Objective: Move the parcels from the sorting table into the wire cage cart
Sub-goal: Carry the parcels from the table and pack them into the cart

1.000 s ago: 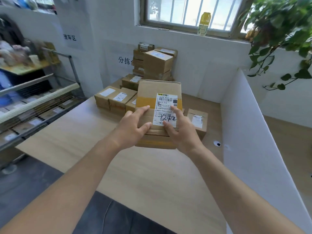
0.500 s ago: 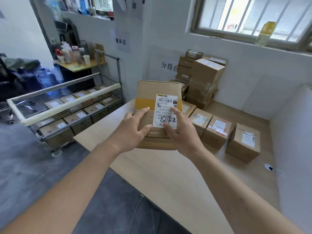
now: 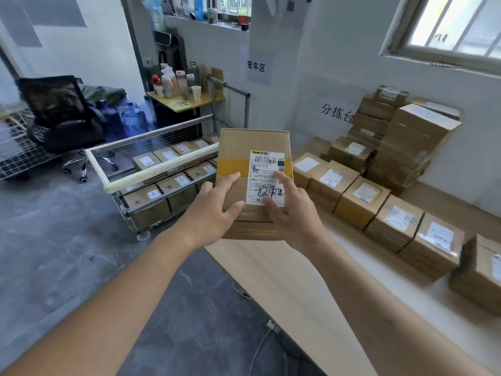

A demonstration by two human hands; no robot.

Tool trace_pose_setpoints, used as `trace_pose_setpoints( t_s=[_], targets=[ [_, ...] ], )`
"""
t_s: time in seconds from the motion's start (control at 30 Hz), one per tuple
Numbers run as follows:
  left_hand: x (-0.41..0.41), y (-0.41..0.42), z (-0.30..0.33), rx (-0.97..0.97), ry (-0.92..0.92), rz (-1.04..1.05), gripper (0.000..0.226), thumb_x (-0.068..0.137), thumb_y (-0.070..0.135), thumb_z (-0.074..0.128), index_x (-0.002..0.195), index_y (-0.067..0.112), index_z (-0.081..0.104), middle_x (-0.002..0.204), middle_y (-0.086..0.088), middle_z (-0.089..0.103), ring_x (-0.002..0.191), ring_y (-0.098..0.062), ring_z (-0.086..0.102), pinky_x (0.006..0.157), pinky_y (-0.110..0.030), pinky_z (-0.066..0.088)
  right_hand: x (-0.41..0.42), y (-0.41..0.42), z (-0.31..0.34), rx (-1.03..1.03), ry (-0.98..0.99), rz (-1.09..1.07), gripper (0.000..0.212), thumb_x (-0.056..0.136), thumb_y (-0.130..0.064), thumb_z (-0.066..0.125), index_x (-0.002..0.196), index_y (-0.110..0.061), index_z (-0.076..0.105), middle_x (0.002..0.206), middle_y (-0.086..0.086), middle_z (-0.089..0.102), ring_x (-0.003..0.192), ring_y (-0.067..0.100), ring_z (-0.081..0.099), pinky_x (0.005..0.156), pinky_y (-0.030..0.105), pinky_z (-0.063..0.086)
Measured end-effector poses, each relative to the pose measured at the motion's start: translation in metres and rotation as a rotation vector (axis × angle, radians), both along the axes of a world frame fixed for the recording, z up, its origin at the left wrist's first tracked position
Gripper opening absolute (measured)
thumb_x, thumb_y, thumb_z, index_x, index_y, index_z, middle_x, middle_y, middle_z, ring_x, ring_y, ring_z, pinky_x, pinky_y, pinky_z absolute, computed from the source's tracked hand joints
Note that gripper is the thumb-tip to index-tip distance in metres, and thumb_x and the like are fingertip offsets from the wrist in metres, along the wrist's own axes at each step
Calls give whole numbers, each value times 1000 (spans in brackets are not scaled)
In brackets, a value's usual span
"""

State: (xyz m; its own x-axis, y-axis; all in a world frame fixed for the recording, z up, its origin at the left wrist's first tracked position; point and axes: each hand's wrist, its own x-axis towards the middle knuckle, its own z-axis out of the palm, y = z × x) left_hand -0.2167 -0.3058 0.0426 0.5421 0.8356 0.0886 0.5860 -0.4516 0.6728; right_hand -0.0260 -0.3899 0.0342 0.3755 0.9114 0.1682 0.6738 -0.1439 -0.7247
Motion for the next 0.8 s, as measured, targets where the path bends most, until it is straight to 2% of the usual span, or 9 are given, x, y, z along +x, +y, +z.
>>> trace_pose_setpoints(
  t_s=[0.13, 0.23, 0.3, 0.47, 0.6, 0.7, 0.8],
  targets=[
    [-14, 40, -5, -30, 0, 68, 65, 104, 47, 53, 161, 43, 22, 133, -2, 41, 115, -19, 53, 101, -39, 49, -8, 56, -9, -2, 15, 75, 63, 103, -48, 56, 158, -45, 27, 133, 2, 51, 89, 2, 55, 82, 25, 40],
    [-17, 71, -10, -27, 9, 114, 65, 105, 46, 52, 161, 43, 21, 140, -3, 40, 120, -19, 52, 103, -36, 47, -7, 102, -18, -11, 8, 137, 63, 103, -48, 56, 159, -43, 27, 134, -2, 49, 88, 1, 56, 70, 7, 37],
    [-18, 93, -15, -28, 18, 152, 65, 105, 45, 52, 161, 42, 21, 143, -4, 38, 124, -19, 49, 104, -33, 44, -7, 132, -25, -20, 17, 179, 62, 104, -47, 55, 159, -43, 26, 132, -2, 49, 88, -2, 55, 68, 5, 36],
    [-25, 146, -27, -47, 28, 250, 66, 104, 46, 52, 162, 41, 21, 152, -3, 35, 139, -21, 42, 110, -34, 38, -8, 207, -37, -59, 28, 289, 62, 103, -50, 54, 157, -47, 25, 139, 3, 50, 97, 7, 54, 84, 27, 43],
    [-39, 187, -33, -48, 36, 324, 66, 104, 48, 52, 162, 41, 20, 154, -4, 36, 140, -21, 42, 109, -34, 38, -18, 264, -39, -94, 9, 371, 62, 102, -54, 54, 156, -52, 22, 140, 1, 50, 101, 9, 53, 81, 26, 43],
    [-57, 221, -39, -52, 37, 373, 66, 103, 49, 52, 161, 43, 21, 154, -5, 37, 139, -22, 43, 107, -34, 38, -35, 306, -42, -91, 10, 406, 62, 101, -53, 54, 155, -52, 23, 143, 1, 52, 107, 12, 48, 88, 32, 40],
    [-81, 257, -44, -62, 41, 410, 66, 103, 50, 52, 160, 44, 21, 152, -6, 37, 138, -23, 43, 109, -37, 38, -58, 348, -47, -70, 8, 445, 62, 101, -53, 55, 155, -51, 25, 144, 0, 51, 117, 13, 48, 95, 34, 44]
  ],
)
